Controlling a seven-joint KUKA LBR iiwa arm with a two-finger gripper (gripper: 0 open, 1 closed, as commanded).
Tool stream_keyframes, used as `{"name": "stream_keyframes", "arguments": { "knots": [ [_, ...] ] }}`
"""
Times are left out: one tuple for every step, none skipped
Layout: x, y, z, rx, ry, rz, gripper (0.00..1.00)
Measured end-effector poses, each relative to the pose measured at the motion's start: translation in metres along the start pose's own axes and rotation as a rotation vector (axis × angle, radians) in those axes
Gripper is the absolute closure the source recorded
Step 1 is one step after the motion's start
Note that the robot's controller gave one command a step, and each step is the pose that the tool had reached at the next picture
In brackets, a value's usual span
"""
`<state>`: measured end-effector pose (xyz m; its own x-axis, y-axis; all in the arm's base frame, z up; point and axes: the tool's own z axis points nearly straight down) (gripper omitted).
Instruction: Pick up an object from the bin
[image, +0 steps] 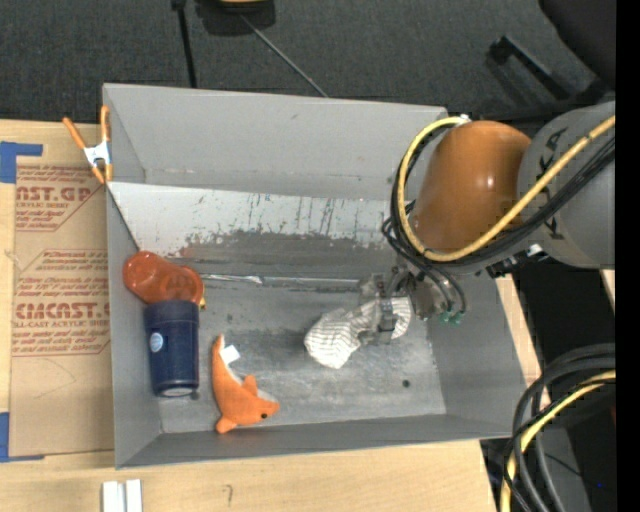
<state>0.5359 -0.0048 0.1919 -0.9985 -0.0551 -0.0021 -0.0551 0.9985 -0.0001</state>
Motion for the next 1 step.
{"name": "stream_keyframes", "arguments": {
  "knots": [
    [0.0011, -0.0096, -0.1107, 0.0, -0.002, 0.029, 1.0]
  ]
}}
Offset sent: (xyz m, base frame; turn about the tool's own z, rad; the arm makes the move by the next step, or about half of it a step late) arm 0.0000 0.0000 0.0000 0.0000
